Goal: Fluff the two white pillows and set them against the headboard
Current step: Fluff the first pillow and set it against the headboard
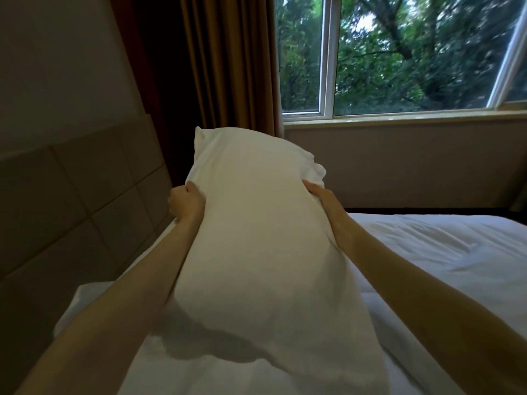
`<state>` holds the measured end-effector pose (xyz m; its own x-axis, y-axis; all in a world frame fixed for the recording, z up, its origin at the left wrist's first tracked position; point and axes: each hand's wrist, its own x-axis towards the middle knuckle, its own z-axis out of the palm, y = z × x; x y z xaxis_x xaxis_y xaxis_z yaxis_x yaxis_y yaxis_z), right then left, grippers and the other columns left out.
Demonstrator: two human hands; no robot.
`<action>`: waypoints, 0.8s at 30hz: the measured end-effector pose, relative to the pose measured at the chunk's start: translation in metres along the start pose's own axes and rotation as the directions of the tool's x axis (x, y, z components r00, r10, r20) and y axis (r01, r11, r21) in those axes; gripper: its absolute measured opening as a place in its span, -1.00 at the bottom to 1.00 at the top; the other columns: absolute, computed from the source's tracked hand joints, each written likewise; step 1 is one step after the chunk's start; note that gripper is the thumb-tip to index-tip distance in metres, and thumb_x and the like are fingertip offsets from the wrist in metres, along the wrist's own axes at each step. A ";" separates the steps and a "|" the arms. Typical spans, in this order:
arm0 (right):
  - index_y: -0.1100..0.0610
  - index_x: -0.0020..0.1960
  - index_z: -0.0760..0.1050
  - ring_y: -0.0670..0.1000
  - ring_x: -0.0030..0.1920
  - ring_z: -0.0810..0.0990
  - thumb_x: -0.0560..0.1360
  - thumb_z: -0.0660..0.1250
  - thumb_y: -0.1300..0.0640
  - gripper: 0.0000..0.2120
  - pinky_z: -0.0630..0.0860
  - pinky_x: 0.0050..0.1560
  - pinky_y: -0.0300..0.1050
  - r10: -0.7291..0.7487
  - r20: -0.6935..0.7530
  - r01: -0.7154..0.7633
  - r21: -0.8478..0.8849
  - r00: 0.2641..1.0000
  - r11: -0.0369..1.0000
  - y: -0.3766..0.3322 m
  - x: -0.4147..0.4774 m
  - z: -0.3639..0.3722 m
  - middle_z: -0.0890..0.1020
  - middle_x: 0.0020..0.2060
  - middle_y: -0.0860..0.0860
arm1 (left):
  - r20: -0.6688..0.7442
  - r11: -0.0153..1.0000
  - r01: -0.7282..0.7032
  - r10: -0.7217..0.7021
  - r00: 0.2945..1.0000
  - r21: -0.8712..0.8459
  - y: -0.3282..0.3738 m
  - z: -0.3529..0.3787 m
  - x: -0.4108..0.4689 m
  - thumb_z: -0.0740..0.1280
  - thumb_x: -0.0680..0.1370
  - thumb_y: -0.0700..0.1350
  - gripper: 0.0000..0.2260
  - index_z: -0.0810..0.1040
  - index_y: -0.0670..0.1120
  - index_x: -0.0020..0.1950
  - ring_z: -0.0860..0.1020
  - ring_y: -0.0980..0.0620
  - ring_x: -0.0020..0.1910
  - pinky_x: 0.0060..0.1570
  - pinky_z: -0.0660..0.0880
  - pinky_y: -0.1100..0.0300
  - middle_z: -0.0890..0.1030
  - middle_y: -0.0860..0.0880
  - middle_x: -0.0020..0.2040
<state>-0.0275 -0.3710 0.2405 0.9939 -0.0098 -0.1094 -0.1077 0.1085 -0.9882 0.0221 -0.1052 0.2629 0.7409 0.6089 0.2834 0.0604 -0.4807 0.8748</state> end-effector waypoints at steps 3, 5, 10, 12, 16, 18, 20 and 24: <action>-0.13 0.09 0.54 -0.14 -0.25 0.70 0.39 0.33 -0.27 -0.65 0.48 -0.24 -0.19 0.005 -0.033 -0.004 0.019 0.999 1.000 0.007 0.005 0.045 0.73 -0.16 -0.09 | 0.025 1.000 -0.021 0.020 0.999 0.012 -0.018 -0.023 0.035 0.13 0.61 -0.10 -0.63 0.55 -0.39 0.09 0.54 -0.29 0.14 0.08 0.44 0.00 0.58 -0.35 0.14; -0.06 0.22 0.53 -0.05 -0.07 0.69 0.42 0.32 -0.25 -0.55 0.49 -0.18 -0.15 -0.016 -0.037 0.017 0.033 0.999 0.999 0.013 0.007 0.071 0.70 0.00 -0.01 | 0.034 1.000 -0.016 0.016 0.999 -0.003 -0.029 -0.037 0.055 0.14 0.60 -0.10 -0.63 0.56 -0.39 0.08 0.54 -0.29 0.13 0.08 0.44 0.00 0.59 -0.35 0.14; 0.04 0.43 0.35 0.06 0.15 0.58 0.45 0.29 -0.22 -0.38 0.48 -0.12 -0.13 -0.004 -0.092 0.007 0.035 0.996 0.999 0.023 0.007 0.137 0.59 0.22 0.08 | 0.075 0.999 -0.031 0.034 0.997 -0.044 -0.056 -0.072 0.097 0.15 0.59 -0.12 -0.64 0.57 -0.39 -0.08 0.58 -0.26 0.02 -0.05 0.47 0.01 0.62 -0.35 0.03; 0.06 0.43 0.35 0.08 0.17 0.57 0.47 0.28 -0.19 -0.40 0.49 -0.07 -0.11 0.010 -0.088 -0.006 0.051 0.996 0.999 0.025 0.009 0.155 0.58 0.23 0.10 | 0.080 0.998 -0.037 0.041 0.996 -0.052 -0.064 -0.082 0.109 0.15 0.59 -0.12 -0.64 0.54 -0.37 -0.19 0.58 -0.26 0.01 -0.14 0.42 0.07 0.62 -0.35 0.02; 0.06 0.43 0.34 0.07 0.16 0.57 0.47 0.29 -0.19 -0.39 0.50 -0.02 -0.08 0.049 -0.078 -0.044 0.055 0.996 0.997 0.027 0.013 0.181 0.57 0.24 0.10 | 0.061 0.999 -0.013 0.015 0.998 -0.039 -0.078 -0.097 0.129 0.13 0.61 -0.10 -0.64 0.56 -0.38 -0.02 0.57 -0.25 0.06 -0.12 0.38 0.10 0.61 -0.33 0.08; 0.05 0.44 0.32 0.06 0.16 0.56 0.47 0.29 -0.19 -0.38 0.48 -0.05 -0.09 0.055 -0.066 -0.052 0.051 0.996 0.997 0.029 0.017 0.190 0.58 0.22 0.08 | 0.050 0.999 -0.010 0.013 0.999 -0.050 -0.083 -0.101 0.137 0.13 0.61 -0.10 -0.64 0.57 -0.39 0.00 0.57 -0.24 0.05 -0.14 0.36 0.12 0.62 -0.33 0.07; 0.03 0.41 0.36 0.00 0.05 0.59 0.47 0.28 -0.19 -0.43 0.46 -0.13 -0.12 0.062 -0.047 -0.059 0.058 0.997 0.997 0.032 0.020 0.197 0.62 0.09 0.02 | 0.036 0.998 -0.010 0.012 0.999 -0.062 -0.088 -0.104 0.144 0.14 0.61 -0.10 -0.63 0.57 -0.38 -0.01 0.58 -0.23 0.03 -0.16 0.32 0.15 0.62 -0.33 0.05; 0.01 0.38 0.37 -0.09 -0.10 0.58 0.48 0.28 -0.18 -0.46 0.43 -0.26 -0.19 0.059 -0.036 -0.056 0.071 0.998 0.996 0.035 0.031 0.205 0.61 -0.08 -0.08 | -0.001 0.997 -0.022 0.022 1.000 -0.067 -0.092 -0.110 0.154 0.15 0.60 -0.10 -0.64 0.58 -0.37 -0.07 0.59 -0.22 -0.01 -0.20 0.34 0.14 0.63 -0.32 0.00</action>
<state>0.0040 -0.1633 0.2241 0.9845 -0.0390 -0.1708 -0.1613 0.1793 -0.9705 0.0567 0.1023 0.2690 0.7416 0.5987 0.3026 -0.0008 -0.4502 0.8929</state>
